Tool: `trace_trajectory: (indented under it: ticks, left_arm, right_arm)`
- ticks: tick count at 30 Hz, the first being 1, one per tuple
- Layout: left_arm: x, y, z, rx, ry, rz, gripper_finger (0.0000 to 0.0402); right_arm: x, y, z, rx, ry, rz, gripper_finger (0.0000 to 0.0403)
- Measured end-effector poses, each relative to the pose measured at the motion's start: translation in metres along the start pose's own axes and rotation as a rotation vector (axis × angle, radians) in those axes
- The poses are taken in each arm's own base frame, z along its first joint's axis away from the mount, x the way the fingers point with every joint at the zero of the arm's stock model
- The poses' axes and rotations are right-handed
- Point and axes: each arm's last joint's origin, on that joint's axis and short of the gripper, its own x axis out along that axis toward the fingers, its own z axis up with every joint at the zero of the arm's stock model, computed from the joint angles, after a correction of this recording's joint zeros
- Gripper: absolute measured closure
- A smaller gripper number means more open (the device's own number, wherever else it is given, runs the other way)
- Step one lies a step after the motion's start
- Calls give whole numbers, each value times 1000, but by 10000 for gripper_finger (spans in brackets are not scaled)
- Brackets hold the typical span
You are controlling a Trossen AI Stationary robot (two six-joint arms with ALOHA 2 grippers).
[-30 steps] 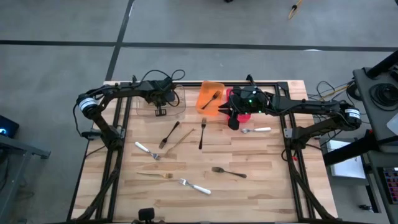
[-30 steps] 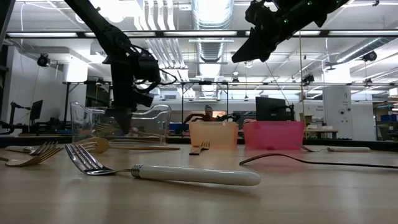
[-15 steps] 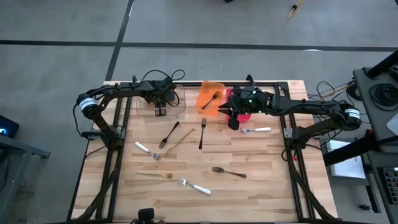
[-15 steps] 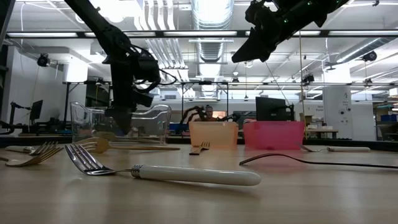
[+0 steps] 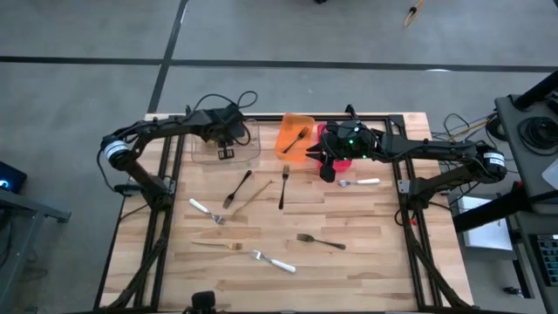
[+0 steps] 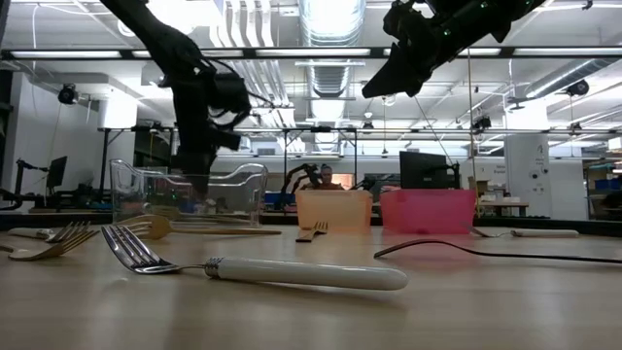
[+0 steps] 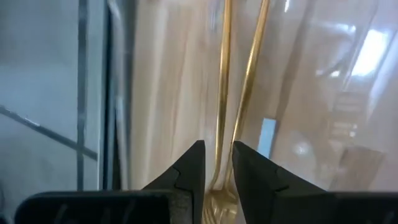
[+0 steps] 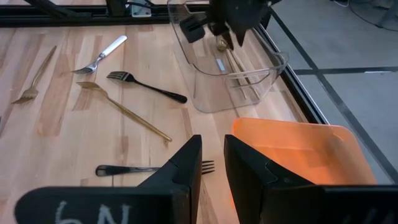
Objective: Sort silverware by color (type)
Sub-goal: Adjust the gold fork in the transparent bin, then put the white fork into the red bin
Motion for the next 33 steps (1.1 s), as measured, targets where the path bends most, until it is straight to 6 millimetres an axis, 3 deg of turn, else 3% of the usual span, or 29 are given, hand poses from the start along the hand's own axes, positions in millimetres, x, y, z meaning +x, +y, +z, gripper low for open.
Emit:
trace_trajectory:
  ticks: [9, 17, 25, 33]
  left_arm:
    - [-54, 1, -4, -70, -392, -265, 339]
    - [-93, -4, -2, -125, -597, -287, 351]
    - [-105, -19, 11, -45, -720, -316, 354]
    - [-106, -26, 15, 29, -729, -316, 354]
  right_arm:
    - [0, 0, 0, 26, -1, 0, 342]
    - [0, 0, 2, 166, -17, -1, 342]
    - [8, 8, -7, 367, 65, 19, 342]
    - [11, 18, -42, 570, 431, -30, 342]
